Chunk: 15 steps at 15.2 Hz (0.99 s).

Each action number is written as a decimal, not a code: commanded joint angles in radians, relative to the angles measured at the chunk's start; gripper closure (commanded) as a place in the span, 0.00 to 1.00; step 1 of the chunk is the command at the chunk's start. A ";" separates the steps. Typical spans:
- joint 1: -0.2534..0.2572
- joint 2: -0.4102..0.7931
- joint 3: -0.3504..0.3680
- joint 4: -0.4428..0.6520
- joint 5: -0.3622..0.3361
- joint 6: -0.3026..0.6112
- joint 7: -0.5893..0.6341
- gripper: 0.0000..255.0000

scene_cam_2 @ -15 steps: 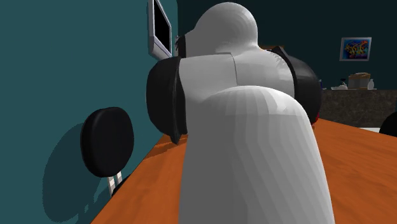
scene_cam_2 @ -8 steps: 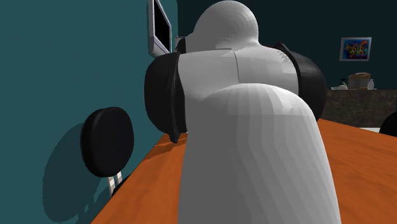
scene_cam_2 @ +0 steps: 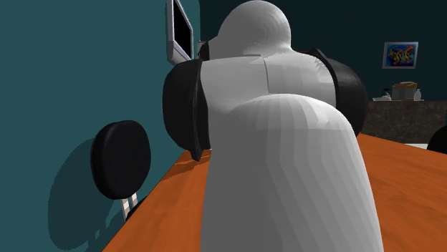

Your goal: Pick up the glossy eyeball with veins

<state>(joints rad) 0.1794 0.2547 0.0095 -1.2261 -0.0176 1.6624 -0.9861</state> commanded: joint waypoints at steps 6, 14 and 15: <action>0.001 0.060 0.000 0.181 0.000 -0.120 -0.002 1.00; 0.004 0.246 -0.001 0.602 -0.003 -0.357 -0.005 1.00; 0.004 0.255 -0.001 0.621 -0.003 -0.366 -0.005 1.00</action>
<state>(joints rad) 0.1825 0.4807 0.0085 -0.6665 -0.0199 1.3288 -0.9914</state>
